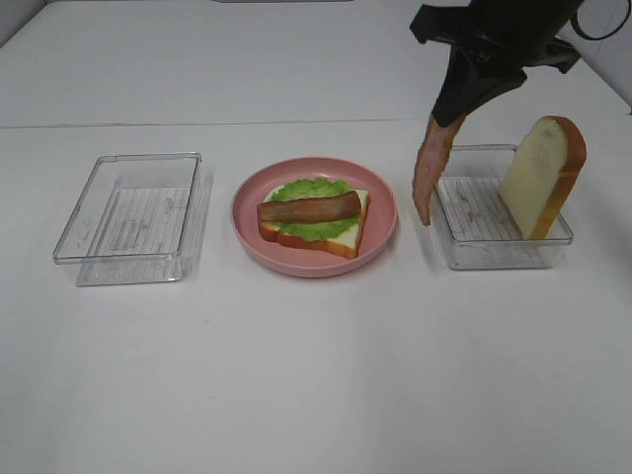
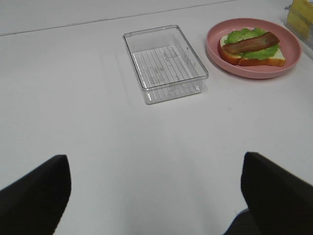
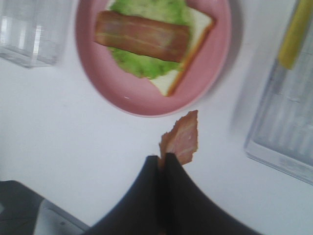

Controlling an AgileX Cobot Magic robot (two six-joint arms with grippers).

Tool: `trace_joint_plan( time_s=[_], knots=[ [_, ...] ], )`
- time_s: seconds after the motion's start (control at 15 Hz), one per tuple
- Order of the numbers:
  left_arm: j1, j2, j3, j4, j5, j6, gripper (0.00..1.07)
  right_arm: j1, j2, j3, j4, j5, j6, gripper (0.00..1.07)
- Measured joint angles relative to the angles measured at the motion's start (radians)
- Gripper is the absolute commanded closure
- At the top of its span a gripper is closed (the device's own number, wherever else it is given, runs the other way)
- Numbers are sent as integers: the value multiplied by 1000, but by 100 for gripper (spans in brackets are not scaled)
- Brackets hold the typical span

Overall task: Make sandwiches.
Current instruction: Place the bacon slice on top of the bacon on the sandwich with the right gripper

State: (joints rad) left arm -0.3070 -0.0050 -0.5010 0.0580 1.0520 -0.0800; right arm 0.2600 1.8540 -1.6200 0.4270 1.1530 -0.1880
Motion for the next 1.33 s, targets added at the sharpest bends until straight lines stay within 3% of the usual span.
trace_joint_plan(
  time_s=[0.07,0.13,0.27,0.8,1.07,1.33],
  knots=[
    [0,0,0,0,0,0,17,0,0,0,0,0,0,107],
    [0,0,0,0,0,0,17,0,-1,0,164,-8,-97,107],
    [0,0,0,0,0,0,17,0,4,0,313,-46,-185,107],
    [0,0,0,0,0,0,17,23,189,0,790,-155,-425,107],
    [0,0,0,0,0,0,17,96,284,0,833,-297,-449,107],
    [0,0,0,0,0,0,17,109,355,0,930,-428,-449,107]
  ],
)
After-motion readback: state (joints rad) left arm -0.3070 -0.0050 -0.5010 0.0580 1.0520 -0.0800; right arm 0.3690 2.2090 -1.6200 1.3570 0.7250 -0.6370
